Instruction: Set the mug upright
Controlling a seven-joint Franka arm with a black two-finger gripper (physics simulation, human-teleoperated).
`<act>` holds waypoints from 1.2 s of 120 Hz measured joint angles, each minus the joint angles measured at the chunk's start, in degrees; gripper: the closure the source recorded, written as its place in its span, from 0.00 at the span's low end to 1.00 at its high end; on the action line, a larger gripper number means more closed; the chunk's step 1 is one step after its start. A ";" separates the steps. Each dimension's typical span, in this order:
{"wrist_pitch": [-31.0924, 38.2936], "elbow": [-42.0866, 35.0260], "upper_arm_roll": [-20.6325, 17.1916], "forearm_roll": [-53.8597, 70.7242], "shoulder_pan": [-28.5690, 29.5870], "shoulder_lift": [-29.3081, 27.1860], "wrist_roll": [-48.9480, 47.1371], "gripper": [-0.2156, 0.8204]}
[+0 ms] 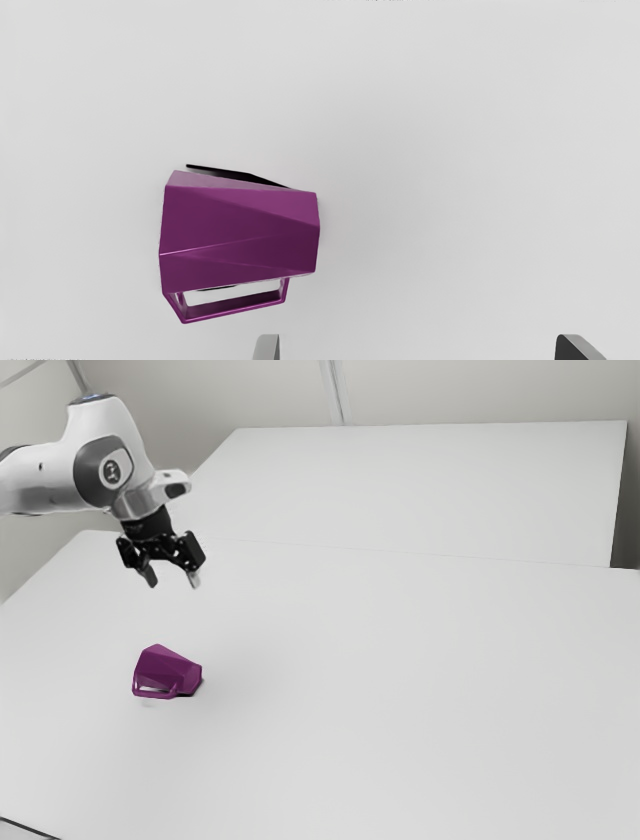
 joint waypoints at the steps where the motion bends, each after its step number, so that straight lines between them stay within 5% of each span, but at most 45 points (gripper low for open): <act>1: 0.18 -0.13 0.00 0.01 0.31 0.00 0.07 0.21; 75: 11.11 -6.33 -0.08 -6.39 10.11 5.30 15.99 0.21; 144: 9.51 -5.60 -0.09 -15.01 18.33 11.28 34.28 0.21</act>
